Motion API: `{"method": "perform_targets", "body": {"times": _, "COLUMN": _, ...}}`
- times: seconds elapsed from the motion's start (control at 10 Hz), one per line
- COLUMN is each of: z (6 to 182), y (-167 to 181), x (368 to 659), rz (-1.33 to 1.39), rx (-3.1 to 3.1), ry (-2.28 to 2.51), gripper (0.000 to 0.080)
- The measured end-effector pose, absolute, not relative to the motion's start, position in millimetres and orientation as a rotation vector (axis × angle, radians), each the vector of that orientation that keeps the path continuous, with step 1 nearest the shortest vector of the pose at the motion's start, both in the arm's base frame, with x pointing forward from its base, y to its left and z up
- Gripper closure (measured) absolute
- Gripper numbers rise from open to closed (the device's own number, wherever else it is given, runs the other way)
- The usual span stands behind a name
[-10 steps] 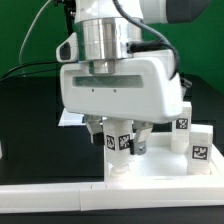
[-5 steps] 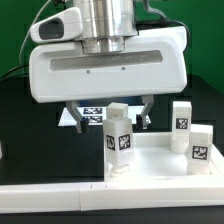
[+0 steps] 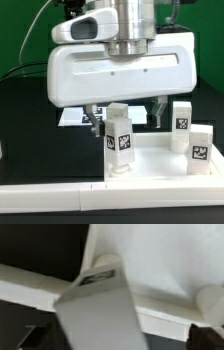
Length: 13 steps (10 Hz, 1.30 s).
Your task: Assemble square table
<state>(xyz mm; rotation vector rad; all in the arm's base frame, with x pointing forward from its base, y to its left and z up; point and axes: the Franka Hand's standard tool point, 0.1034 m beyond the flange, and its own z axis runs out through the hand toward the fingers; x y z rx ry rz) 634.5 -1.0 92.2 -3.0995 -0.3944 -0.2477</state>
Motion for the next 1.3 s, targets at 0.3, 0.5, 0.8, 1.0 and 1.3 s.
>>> {"method": "perform_targets", "body": {"times": 0.3, "z": 91.8, "y": -0.5, "x": 634.3, "rz": -0.246, "rx": -3.106, "ry": -0.253, "gripper": 0.0372}}
{"method": "perform_targets", "body": {"times": 0.5, "z": 92.0, "y": -0.8, "x": 634.5, "rz": -0.244, "rx": -3.105, "ry": -0.026, "gripper": 0.0512}}
{"method": "perform_targets", "body": {"times": 0.8, "z": 90.5, "y": -6.1, "x": 642.5, "rz": -0.245, "rx": -3.025, "ry": 0.588, "gripper": 0.0512}}
{"method": "perform_targets", "body": {"times": 1.0, "z": 88.8, "y": -14.4, "x": 644.1, "rz": -0.243, "rx": -2.818, "ry": 1.158, "gripper": 0.0512}}
{"method": "perform_targets", "body": {"times": 1.3, "z": 88.0, "y": -17.4, "x": 641.2, "rz": -0.19, "rx": -2.572, "ry": 1.589, "gripper": 0.0512}}
